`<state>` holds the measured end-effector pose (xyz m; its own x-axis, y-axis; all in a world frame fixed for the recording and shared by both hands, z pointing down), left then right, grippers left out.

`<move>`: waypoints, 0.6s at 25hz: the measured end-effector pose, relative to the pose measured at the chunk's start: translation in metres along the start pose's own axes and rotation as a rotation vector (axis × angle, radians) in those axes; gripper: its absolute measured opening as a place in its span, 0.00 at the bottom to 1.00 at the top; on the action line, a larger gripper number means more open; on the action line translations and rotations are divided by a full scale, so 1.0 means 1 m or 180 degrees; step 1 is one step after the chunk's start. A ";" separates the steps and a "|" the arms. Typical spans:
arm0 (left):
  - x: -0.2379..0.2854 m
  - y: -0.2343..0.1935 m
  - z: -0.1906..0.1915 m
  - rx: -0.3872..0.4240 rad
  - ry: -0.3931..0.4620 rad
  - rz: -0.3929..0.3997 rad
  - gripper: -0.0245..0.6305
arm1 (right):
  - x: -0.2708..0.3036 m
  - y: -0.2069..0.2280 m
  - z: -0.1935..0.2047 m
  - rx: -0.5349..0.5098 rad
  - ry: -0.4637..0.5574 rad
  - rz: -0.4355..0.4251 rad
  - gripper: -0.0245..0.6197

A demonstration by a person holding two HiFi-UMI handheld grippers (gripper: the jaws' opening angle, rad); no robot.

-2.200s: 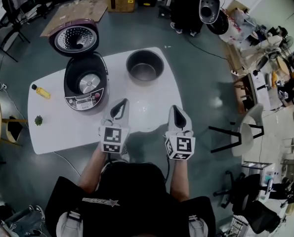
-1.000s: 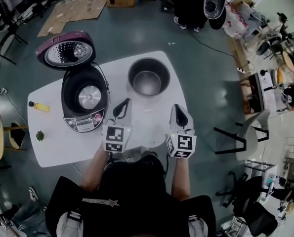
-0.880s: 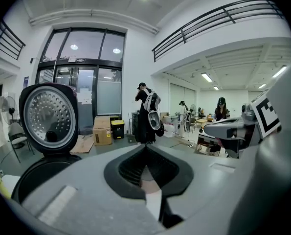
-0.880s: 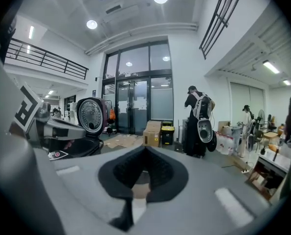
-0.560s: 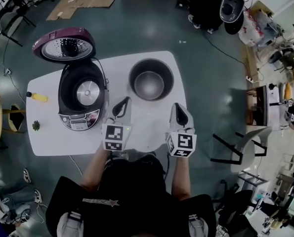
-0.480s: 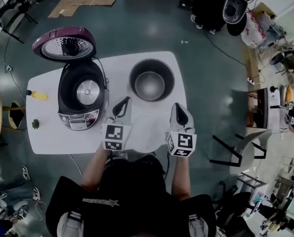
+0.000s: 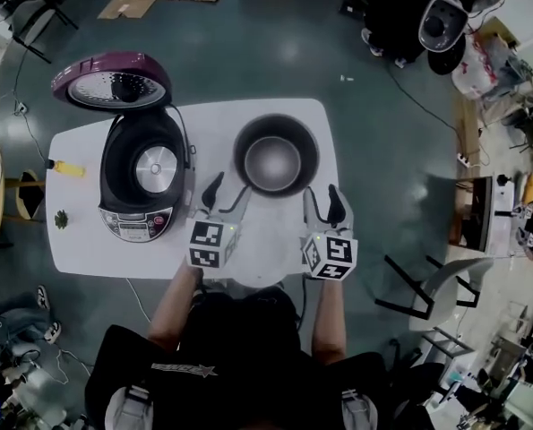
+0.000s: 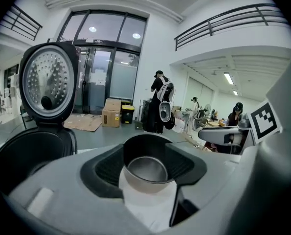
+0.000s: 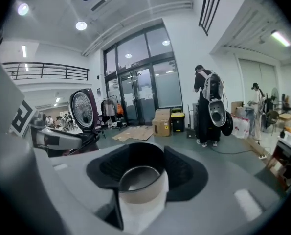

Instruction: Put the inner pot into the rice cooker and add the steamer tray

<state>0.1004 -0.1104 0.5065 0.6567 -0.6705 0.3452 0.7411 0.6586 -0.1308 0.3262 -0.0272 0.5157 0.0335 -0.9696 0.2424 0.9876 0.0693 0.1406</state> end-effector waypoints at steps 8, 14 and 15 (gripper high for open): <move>0.027 -0.008 0.021 -0.0108 -0.0162 -0.0113 0.48 | 0.033 0.021 0.023 0.0112 -0.0238 -0.0020 0.38; 0.048 -0.009 0.037 -0.0131 -0.0268 -0.0149 0.48 | 0.053 0.032 0.040 0.0125 -0.0409 -0.0080 0.38; 0.051 -0.009 0.040 -0.0134 -0.0294 -0.0155 0.48 | 0.056 0.033 0.043 0.0126 -0.0438 -0.0087 0.38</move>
<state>0.1210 -0.1370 0.5624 0.6055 -0.6657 0.4361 0.7784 0.6096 -0.1501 0.3545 -0.0691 0.5749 -0.0174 -0.9301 0.3670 0.9810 0.0550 0.1860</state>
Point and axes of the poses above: the fingertips, and each gripper's own axes: x forward along the fingers, y to its right, z out of its underside, the point moved 7 cm from there along -x, backward along the fingers, and after that the axes turned 8 degrees about y, right-handed, at the moved point
